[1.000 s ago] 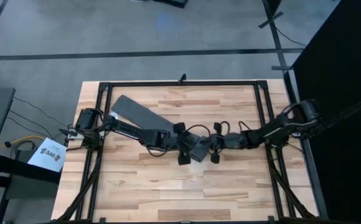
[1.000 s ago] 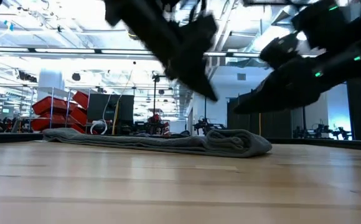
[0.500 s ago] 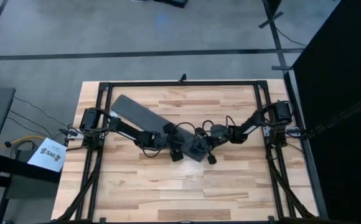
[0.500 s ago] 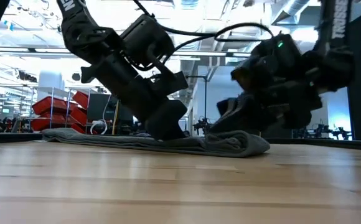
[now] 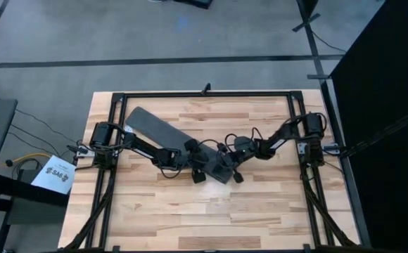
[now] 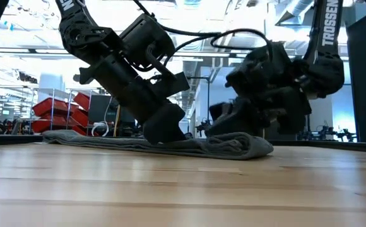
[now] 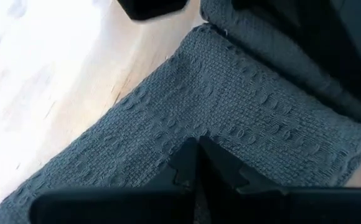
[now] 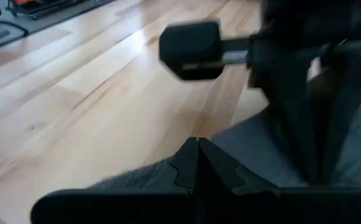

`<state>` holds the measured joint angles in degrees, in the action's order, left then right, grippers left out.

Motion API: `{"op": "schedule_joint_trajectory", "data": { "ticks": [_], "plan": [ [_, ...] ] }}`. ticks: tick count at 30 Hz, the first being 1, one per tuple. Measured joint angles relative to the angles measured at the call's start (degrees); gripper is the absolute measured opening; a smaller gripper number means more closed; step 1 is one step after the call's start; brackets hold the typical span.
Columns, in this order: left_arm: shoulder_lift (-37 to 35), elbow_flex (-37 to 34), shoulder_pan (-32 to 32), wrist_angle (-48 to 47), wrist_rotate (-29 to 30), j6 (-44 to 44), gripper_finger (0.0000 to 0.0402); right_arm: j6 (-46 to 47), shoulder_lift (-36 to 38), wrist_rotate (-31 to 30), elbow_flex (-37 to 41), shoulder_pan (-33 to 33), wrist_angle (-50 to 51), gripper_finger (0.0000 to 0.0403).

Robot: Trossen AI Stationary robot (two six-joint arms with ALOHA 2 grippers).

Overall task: Roll towel
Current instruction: Roll the gray towel

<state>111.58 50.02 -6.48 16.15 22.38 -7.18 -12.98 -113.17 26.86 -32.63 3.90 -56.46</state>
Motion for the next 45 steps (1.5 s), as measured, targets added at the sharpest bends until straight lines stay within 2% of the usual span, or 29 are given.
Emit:
{"op": "schedule_joint_trajectory", "data": {
  "ticks": [5, 14, 24, 34, 45],
  "plan": [
    [0.03, 0.00, 0.00, -0.88, -0.09, 2.09, 0.0006, 0.11, -2.24, 1.05, -0.15, -0.18, -0.65, 0.0000],
    [-0.01, 0.11, 0.11, -4.99, 0.69, 5.15, 0.0006, 2.23, -2.14, 7.48, -0.11, -0.20, 2.02, 0.0000],
    [0.10, -0.07, -0.19, -4.33, 1.69, 5.70, 0.0006, 1.75, 0.55, 8.17, -0.08, 0.91, 1.15, 0.0000],
    [0.10, -0.09, -0.54, -4.33, 1.82, 4.96, 0.0006, -6.57, 0.16, 6.20, -7.37, 0.59, 14.60, 0.0000],
    [0.12, -0.09, -0.90, -4.35, 1.82, 5.18, 0.0006, -8.53, 0.18, 2.05, -7.49, 0.72, 13.62, 0.0000]
  ]
}}
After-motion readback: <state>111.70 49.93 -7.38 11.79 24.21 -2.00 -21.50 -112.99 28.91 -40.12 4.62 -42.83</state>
